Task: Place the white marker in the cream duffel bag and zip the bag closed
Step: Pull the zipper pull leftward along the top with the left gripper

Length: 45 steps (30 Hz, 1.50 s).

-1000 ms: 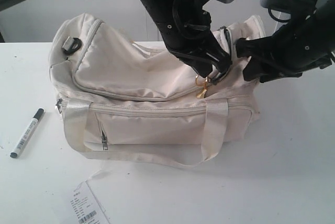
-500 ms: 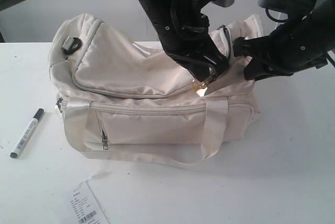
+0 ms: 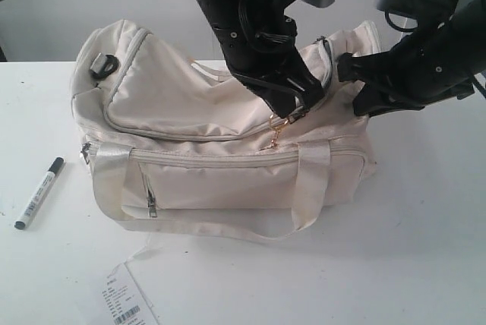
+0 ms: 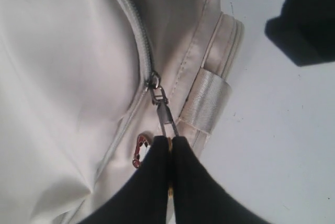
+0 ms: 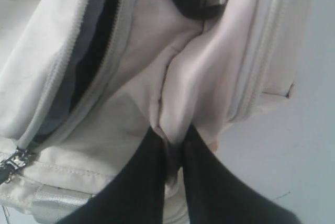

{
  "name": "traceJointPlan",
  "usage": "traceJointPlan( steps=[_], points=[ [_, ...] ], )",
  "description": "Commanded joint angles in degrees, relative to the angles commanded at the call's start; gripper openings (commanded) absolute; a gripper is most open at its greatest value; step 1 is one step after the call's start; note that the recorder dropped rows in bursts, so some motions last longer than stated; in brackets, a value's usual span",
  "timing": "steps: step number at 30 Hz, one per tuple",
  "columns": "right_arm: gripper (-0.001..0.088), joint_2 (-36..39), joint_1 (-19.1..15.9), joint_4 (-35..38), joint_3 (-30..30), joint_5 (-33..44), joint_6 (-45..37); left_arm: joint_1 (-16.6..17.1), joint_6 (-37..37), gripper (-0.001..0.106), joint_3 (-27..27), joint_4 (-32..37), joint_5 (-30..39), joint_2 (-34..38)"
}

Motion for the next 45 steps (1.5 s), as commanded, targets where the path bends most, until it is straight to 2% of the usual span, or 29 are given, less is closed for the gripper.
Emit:
traceJointPlan(
  steps=[36, 45],
  points=[
    [0.0, 0.0, 0.0, -0.2, 0.0, -0.6, 0.1, 0.0, 0.0, 0.0, 0.0, 3.8, 3.3, -2.9],
    [0.0, 0.0, 0.0, -0.2, 0.0, -0.9, 0.4, 0.0, 0.0, 0.0, 1.9, 5.6, 3.3, -4.7]
  ],
)
